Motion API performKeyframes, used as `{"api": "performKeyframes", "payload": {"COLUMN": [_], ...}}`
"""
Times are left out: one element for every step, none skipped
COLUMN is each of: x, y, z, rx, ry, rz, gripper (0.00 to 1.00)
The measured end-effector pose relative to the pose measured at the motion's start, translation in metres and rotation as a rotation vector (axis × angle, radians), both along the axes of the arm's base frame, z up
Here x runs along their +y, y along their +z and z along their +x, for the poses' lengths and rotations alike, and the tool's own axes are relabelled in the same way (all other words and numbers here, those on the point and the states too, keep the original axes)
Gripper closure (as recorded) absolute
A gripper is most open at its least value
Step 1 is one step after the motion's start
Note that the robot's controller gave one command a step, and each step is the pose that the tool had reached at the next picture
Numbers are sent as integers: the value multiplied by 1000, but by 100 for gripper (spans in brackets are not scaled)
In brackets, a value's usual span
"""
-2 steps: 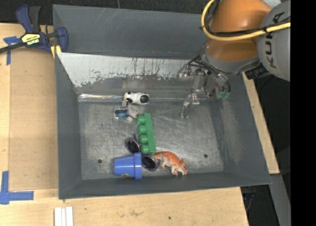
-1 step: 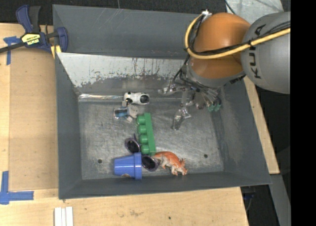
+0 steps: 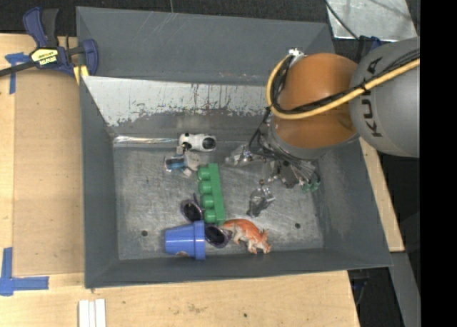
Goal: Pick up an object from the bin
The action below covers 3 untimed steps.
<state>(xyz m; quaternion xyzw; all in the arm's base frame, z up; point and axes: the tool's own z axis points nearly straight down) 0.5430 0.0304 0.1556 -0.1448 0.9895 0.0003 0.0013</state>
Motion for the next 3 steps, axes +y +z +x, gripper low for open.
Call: {"api": "performKeyframes", "payload": {"x": [12, -3, -4], "y": [-11, -57, -56], "z": [19, -27, -30], "rx": [-2, -30, -11], "ry": [-242, 154, 188], "rz": [0, 2, -3], "gripper": [0, 0, 100]}}
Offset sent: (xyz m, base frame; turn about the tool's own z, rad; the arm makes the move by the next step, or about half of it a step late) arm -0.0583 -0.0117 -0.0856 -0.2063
